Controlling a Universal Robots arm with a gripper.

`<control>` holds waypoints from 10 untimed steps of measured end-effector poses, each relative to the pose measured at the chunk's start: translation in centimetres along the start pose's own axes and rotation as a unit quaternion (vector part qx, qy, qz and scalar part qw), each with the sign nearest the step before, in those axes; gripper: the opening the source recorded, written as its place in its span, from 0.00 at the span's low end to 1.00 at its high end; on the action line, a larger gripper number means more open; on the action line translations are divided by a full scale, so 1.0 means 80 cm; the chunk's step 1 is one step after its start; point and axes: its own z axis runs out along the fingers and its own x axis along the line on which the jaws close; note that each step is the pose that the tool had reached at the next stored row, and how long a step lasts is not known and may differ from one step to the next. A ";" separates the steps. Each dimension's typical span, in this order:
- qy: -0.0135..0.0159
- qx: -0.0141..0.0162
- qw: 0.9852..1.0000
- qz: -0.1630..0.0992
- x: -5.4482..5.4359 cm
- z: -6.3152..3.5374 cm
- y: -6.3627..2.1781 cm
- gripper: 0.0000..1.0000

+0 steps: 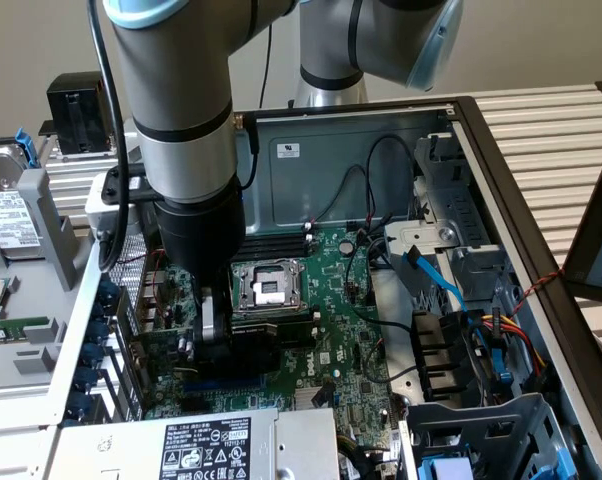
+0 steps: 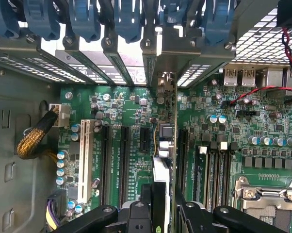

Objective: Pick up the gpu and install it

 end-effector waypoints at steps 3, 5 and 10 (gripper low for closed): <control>0.000 0.000 1.000 0.000 0.000 0.000 0.000 0.27; 0.000 0.000 1.000 0.000 0.000 0.000 0.000 0.27; 0.000 0.000 1.000 0.000 0.000 0.000 0.000 0.27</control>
